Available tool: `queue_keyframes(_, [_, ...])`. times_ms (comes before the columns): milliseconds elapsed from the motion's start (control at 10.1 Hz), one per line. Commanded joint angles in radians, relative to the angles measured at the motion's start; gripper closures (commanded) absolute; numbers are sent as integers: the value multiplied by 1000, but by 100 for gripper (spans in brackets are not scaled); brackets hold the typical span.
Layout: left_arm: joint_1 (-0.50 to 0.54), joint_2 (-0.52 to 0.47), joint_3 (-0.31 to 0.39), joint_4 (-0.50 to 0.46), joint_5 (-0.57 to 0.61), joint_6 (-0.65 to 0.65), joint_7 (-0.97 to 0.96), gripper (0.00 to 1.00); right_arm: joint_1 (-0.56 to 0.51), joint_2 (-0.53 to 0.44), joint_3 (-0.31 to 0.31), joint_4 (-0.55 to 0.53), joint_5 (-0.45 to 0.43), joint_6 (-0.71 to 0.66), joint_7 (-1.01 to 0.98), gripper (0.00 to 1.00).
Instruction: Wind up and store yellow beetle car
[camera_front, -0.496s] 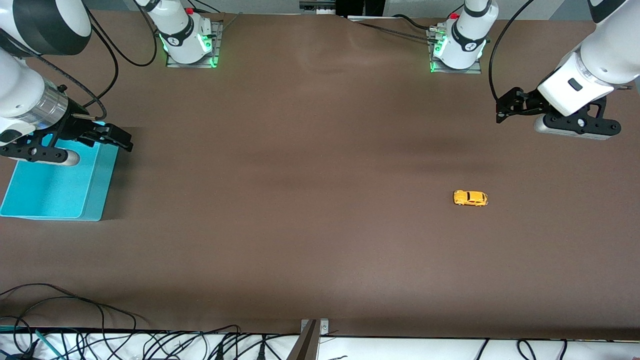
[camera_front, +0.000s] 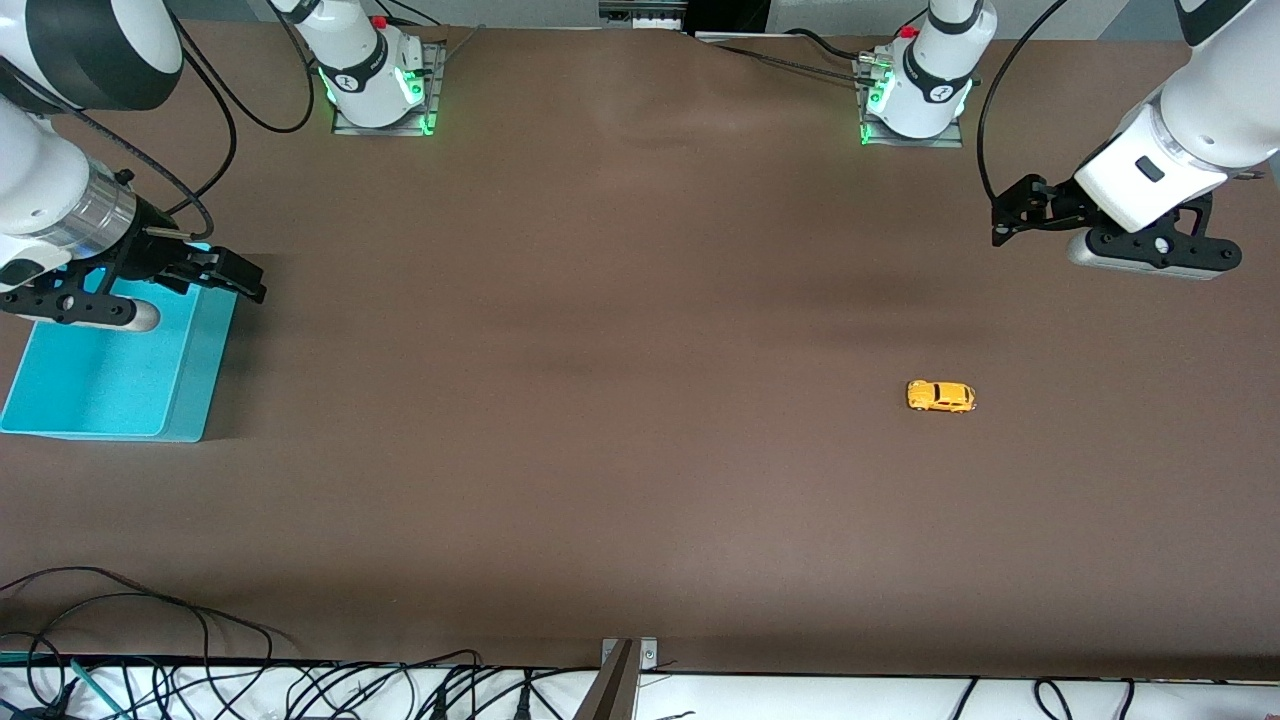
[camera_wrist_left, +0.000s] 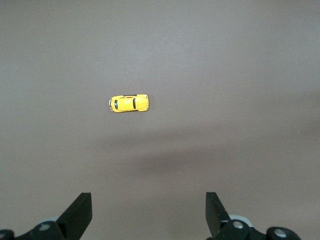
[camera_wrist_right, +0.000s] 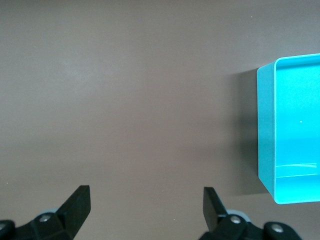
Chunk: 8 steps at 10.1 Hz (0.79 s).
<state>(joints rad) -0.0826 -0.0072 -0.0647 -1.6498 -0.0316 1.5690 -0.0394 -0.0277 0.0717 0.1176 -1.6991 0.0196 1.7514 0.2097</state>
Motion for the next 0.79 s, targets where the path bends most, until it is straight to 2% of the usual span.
queue_keyframes(0, [-6,-13,-3,5,18,-12,-19,0,-6,-13,4,3,8,-9,-12,0])
queue_keyframes(694, [-6,-4,-1,16,16,-12,-17,0,-6,-15,4,10,3,-85,-55,0])
